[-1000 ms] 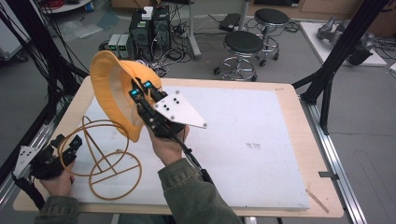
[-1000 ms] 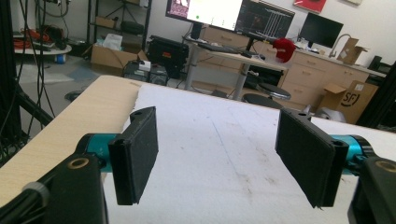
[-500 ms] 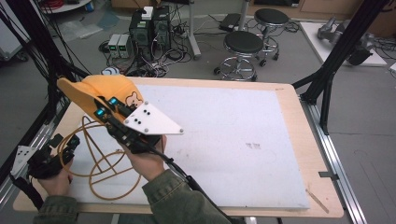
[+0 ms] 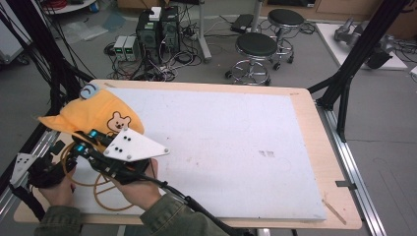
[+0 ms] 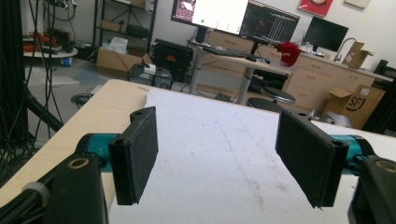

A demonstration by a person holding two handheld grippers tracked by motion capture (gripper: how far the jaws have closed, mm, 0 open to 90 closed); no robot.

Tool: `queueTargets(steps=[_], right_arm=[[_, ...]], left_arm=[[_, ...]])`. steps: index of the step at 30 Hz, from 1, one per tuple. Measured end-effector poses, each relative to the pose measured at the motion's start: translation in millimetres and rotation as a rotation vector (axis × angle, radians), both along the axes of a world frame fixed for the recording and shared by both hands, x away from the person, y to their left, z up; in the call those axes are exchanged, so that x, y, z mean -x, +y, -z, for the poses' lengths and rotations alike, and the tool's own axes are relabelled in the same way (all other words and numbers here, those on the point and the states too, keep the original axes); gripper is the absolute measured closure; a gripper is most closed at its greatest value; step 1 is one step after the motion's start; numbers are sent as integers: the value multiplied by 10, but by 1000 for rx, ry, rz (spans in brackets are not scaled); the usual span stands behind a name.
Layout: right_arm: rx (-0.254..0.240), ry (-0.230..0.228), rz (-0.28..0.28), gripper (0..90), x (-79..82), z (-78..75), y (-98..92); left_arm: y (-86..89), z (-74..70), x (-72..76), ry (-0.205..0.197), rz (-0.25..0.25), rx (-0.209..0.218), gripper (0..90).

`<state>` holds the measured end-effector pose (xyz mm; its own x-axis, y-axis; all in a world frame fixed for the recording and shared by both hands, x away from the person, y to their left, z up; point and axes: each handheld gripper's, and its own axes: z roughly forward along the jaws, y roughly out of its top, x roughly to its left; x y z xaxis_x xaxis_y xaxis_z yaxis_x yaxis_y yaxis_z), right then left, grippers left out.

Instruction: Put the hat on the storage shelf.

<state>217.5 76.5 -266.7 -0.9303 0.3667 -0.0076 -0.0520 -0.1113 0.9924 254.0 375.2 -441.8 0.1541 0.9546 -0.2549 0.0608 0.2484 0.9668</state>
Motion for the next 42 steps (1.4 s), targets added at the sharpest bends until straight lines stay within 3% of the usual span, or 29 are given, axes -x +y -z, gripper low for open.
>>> queueTargets(steps=[11,14,34,38,42], right_arm=[[91,56,-91,845,88,252,210],[94,61,-99,844,102,294,210],[152,69,-142,816,90,310,204],[169,71,-182,689,84,300,191],[151,33,-167,599,99,284,174]], left_arm=[[6,3,-4,2,2,-4,301],[2,5,-5,4,3,-1,301],[7,6,-5,3,0,3,301],[0,8,-6,4,-1,5,302],[7,1,7,-6,-7,5,304]])
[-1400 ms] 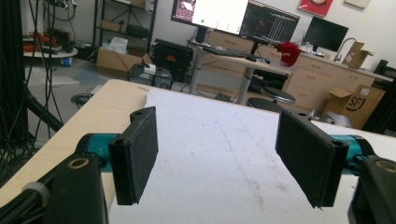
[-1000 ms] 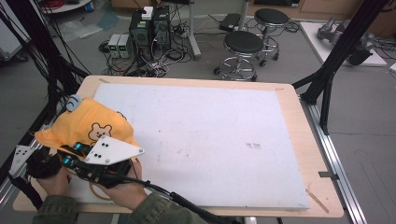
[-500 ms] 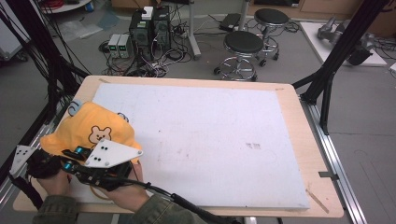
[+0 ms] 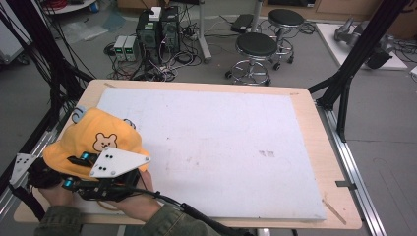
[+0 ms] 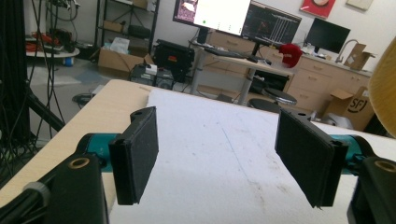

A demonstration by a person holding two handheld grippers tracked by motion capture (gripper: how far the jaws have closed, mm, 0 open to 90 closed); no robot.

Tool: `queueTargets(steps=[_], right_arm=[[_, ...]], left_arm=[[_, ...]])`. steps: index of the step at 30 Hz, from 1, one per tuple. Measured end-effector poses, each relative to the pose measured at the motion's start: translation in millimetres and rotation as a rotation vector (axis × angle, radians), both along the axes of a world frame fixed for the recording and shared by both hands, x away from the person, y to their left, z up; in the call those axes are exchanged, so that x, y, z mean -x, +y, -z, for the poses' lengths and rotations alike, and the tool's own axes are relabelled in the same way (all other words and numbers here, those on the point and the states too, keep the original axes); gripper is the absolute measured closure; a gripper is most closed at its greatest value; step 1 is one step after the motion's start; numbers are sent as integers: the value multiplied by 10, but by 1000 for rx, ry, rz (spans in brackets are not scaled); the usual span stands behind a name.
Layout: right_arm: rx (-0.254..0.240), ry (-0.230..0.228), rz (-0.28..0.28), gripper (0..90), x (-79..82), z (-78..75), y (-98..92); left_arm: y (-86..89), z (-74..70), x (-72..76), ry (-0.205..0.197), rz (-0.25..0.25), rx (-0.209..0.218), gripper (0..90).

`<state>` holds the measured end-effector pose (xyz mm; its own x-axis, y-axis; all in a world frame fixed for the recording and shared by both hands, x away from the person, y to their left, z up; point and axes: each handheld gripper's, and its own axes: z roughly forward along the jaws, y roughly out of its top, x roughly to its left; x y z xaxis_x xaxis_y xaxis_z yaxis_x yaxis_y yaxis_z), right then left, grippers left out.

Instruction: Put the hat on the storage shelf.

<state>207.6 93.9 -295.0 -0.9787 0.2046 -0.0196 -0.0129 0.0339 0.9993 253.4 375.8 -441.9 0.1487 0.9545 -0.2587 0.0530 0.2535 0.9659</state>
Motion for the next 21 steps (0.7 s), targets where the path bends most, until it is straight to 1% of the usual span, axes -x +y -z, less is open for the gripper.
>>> queueTargets(steps=[3,8,11,14,16,18,19,20,21], right_arm=[[-19,-2,11,527,-30,-24,-36],[-90,4,20,400,-55,-84,-133],[-136,0,25,356,-68,-125,-200],[-166,-6,53,304,-88,-160,-265],[-184,-25,92,258,-101,-187,-320],[-212,-60,152,177,-102,-216,-376],[-225,-71,169,146,-105,-231,-404],[-241,-75,172,122,-122,-253,-443],[-254,-73,184,116,-151,-280,-500]], left_arm=[[7,4,-2,-1,-3,4,304],[3,12,-7,5,-1,3,304],[-8,7,-7,3,2,2,304],[-11,8,-7,4,5,0,304],[-13,8,-7,3,6,-2,304],[-14,7,-8,3,6,-2,304],[-15,7,-8,3,6,-2,304],[-17,9,-8,4,6,-2,304],[-21,11,-11,3,5,-3,304]])
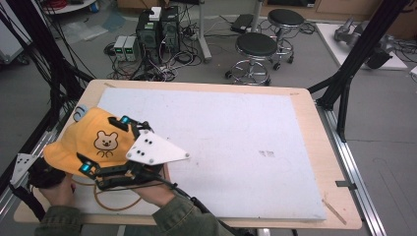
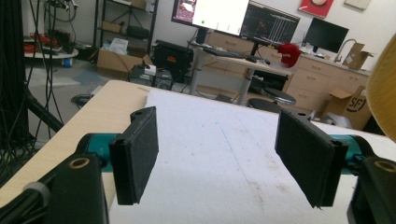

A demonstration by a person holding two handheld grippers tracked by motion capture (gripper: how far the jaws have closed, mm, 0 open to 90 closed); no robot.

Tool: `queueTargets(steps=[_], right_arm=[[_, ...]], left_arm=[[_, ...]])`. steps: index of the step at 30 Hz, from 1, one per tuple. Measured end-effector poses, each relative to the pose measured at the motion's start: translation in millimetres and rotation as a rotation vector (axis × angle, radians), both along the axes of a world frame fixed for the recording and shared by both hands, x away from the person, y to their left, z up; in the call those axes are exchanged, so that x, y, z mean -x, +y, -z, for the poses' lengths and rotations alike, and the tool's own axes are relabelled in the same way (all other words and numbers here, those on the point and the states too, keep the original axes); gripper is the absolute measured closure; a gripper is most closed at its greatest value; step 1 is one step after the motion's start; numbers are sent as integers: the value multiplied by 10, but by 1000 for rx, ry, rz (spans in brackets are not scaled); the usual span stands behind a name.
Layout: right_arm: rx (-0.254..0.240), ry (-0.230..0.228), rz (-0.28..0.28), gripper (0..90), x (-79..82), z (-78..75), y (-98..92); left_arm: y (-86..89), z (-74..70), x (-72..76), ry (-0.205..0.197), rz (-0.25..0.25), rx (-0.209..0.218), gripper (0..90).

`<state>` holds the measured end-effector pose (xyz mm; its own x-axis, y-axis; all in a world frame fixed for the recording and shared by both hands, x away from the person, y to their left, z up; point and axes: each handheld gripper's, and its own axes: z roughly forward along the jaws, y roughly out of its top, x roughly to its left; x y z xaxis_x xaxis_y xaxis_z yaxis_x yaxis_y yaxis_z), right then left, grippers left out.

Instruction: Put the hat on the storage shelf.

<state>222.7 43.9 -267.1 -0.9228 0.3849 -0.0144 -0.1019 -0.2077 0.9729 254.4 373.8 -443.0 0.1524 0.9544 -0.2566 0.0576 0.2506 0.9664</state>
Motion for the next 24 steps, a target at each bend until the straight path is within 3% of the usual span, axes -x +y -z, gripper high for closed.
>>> queueTargets(steps=[8,14,19,24], right_arm=[[-54,0,155,107,-210,-163,-477],[-76,-39,299,107,-295,-270,-966],[-102,-38,396,107,-328,-322,-1362],[-73,-41,509,107,-293,-294,-1683]], left_arm=[[-30,-8,2,-1,9,-10,304],[-28,-6,6,0,8,-8,304],[-39,-9,10,2,12,-14,304],[-56,-13,15,-2,15,-12,304]])
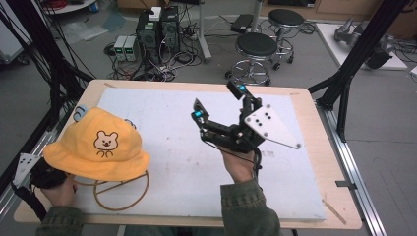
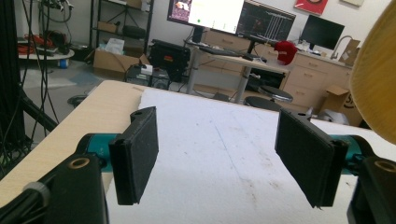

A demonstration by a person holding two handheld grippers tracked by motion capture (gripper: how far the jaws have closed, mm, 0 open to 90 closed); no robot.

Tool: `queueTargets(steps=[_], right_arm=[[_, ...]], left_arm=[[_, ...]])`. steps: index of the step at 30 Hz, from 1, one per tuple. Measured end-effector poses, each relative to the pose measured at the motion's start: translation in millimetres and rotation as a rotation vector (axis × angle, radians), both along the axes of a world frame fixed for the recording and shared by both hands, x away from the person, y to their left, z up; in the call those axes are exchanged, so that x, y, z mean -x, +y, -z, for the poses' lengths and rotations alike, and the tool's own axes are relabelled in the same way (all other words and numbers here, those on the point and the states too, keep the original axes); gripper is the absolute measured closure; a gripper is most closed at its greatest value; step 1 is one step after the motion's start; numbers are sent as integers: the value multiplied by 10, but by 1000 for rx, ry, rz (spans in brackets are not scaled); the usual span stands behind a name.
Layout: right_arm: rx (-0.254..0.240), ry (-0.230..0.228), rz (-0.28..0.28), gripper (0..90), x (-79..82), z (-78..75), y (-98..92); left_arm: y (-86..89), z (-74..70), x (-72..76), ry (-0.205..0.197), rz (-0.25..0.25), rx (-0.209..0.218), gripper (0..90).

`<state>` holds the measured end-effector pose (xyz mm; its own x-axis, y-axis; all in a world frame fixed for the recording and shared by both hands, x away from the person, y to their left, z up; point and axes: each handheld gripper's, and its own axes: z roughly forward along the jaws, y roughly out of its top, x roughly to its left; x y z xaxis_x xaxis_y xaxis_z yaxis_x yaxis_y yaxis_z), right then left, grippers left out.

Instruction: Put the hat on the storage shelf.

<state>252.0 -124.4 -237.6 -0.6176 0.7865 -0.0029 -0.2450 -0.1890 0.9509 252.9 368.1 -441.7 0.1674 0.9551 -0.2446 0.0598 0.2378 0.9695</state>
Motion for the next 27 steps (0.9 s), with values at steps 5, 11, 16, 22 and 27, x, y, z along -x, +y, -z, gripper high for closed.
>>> queueTargets(steps=[5,11,16,22,27], right_arm=[[7,-19,118,107,64,-6,-311],[13,6,220,107,116,73,-710],[-16,46,305,107,159,244,-1031],[-33,72,384,107,202,435,-1285],[-34,82,419,107,219,536,-1441]], left_arm=[[14,1,6,2,-5,-2,304],[2,-10,14,-4,-8,-16,304],[-20,-10,15,-2,1,-23,304],[-27,-12,27,-2,2,-23,304],[-15,-8,34,-1,-1,-23,304]])
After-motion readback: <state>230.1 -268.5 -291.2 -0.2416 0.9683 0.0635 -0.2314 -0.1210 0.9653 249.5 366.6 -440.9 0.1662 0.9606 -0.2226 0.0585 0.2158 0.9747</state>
